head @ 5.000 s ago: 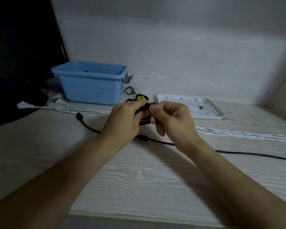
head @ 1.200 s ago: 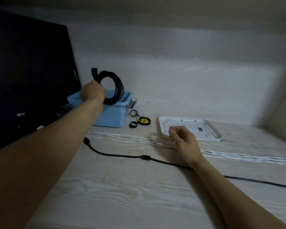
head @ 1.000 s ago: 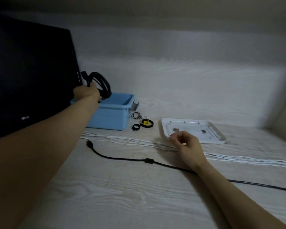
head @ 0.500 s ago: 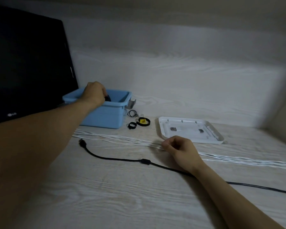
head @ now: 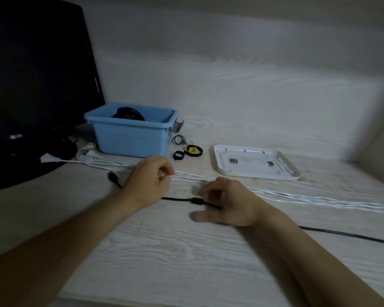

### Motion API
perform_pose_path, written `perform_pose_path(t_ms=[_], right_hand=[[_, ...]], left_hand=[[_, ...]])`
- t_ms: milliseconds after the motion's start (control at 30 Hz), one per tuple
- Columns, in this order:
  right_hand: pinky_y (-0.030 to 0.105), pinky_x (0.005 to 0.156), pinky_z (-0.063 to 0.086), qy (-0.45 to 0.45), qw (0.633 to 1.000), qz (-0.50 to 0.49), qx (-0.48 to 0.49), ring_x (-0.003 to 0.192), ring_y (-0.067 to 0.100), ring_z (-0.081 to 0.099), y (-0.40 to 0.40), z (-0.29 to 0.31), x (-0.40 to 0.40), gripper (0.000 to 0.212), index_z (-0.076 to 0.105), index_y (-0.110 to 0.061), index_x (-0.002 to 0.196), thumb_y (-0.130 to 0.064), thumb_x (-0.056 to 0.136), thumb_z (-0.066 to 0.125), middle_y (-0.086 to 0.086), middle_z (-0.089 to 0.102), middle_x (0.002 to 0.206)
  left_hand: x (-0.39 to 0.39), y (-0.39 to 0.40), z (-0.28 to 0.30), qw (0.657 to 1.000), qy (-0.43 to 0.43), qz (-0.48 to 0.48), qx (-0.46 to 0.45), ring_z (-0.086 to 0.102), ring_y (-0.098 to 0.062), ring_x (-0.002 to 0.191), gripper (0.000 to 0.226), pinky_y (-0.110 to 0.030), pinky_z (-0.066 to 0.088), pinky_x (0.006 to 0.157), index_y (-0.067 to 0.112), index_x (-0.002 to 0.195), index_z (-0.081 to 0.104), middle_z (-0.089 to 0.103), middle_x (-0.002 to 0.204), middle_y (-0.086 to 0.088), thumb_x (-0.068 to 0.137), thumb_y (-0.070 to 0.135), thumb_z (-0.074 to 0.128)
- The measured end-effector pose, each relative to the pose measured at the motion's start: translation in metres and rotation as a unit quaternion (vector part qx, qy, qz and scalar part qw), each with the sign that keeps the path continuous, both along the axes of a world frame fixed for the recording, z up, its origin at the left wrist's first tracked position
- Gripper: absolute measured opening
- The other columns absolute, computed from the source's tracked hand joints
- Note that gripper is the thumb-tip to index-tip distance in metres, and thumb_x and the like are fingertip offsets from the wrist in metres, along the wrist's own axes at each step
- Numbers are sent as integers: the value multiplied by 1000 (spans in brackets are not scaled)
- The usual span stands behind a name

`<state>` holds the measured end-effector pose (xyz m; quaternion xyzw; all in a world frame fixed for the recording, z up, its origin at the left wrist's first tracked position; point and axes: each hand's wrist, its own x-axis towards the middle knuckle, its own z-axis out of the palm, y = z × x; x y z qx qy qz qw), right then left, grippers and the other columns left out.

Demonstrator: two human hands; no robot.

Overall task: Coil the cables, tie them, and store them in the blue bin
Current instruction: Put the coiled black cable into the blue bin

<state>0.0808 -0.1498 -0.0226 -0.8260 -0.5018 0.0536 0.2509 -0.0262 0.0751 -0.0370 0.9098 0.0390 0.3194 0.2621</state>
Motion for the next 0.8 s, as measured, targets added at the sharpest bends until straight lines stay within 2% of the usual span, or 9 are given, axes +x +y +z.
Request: perform_pose_path(t_ms=[67,167,267,333,500,600,633,700,800], right_hand=[[24,76,50,-38,999,24,-3,84,12,62,7,-4,-2,33,71,-23,102,-47,81,77,-3,67,96],[37,77,49,-85,996,8,32,86,26,61,16,-18,-3,18,67,-11,103,-27,94,63,8,66,99],[42,72,47,-133,987,-66,61,89,34,63,19,-25,-5,24,57,-16,116,-33,103,47,11,69,105],[40,67,45,-178,975,-102,84,87,37,65,18,-24,-6,27,56,-20,118,-39,104,43,11,72,100],[37,58,41,-237,963,-106,76,72,38,65,2,-21,-21,41,64,-11,93,-48,99,48,14,70,81],[33,58,31,-202,970,-127,43,73,37,62,-24,-23,-35,40,53,-18,78,-50,100,44,11,68,77],[33,59,30,-192,970,-146,36,75,37,62,-36,-24,-39,39,49,-20,75,-48,101,44,11,67,76],[34,59,31,-192,961,-195,30,74,38,61,-69,-27,-45,41,45,-20,71,-49,100,45,10,65,73],[35,56,36,-179,958,-225,20,64,33,58,-123,-25,-49,45,46,-22,67,-57,95,45,1,57,61]], left_hand=[[-7,-11,-11,997,65,-35,-3,52,-6,78,14,-26,41,69,18,78,63,58,80,6,77,5,61],[-11,-24,-16,989,115,-64,69,48,-10,78,5,-30,39,70,23,80,55,53,80,10,77,27,54],[-9,-31,-16,990,103,-26,98,51,-17,77,6,-34,39,65,24,96,48,55,85,6,99,29,47],[-10,-30,-13,989,93,31,110,56,-24,75,16,-37,41,62,20,103,47,59,85,1,104,35,41],[-20,-23,-13,963,118,167,172,63,-32,85,44,-38,39,68,17,91,51,69,90,-10,100,56,31],[-35,-33,-14,939,164,234,190,64,-29,87,65,-40,38,84,14,94,59,71,91,-9,97,65,19],[-41,-37,-14,938,172,241,181,64,-29,88,67,-41,39,84,13,95,60,71,92,-9,97,66,18],[-54,-43,-13,942,176,240,154,63,-31,87,66,-38,40,75,12,91,57,69,91,-11,97,65,19],[-74,-51,-14,950,192,227,98,63,-29,77,68,-32,42,61,9,80,59,62,75,-7,97,65,23]])
